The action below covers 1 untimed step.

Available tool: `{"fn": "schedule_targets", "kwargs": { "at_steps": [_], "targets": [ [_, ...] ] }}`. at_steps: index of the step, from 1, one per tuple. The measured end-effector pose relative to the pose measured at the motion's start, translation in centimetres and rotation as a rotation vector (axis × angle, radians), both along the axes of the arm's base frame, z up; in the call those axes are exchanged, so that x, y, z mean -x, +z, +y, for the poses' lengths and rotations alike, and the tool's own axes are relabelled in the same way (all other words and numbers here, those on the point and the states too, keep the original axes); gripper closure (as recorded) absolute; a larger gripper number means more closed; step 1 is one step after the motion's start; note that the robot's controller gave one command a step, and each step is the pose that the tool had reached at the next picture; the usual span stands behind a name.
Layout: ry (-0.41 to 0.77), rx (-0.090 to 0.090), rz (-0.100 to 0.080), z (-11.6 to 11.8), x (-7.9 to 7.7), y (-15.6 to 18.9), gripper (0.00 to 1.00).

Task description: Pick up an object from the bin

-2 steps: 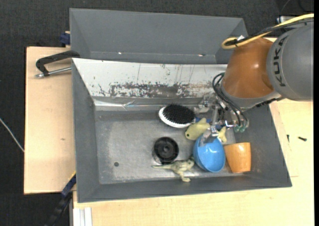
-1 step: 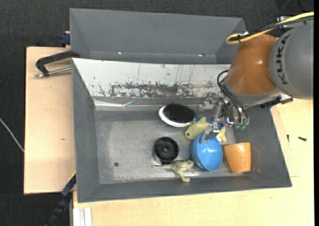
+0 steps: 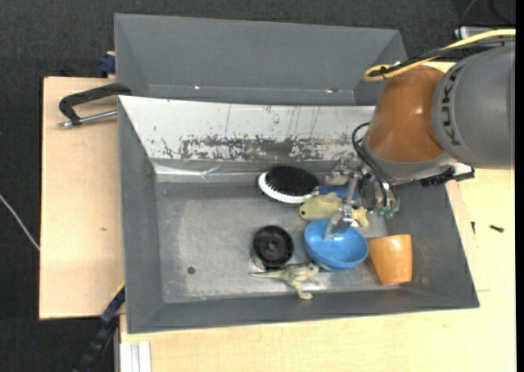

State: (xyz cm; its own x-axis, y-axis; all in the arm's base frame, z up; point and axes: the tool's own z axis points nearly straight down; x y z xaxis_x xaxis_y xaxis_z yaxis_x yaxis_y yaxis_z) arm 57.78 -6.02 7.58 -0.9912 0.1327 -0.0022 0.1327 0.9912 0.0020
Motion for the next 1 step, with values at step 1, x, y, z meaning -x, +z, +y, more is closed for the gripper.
{"fn": "schedule_targets", "kwargs": {
  "at_steps": [1],
  "targets": [
    [0.001,0.001,-0.001,0.05,-0.13,0.17,0.00]
  ]
}}
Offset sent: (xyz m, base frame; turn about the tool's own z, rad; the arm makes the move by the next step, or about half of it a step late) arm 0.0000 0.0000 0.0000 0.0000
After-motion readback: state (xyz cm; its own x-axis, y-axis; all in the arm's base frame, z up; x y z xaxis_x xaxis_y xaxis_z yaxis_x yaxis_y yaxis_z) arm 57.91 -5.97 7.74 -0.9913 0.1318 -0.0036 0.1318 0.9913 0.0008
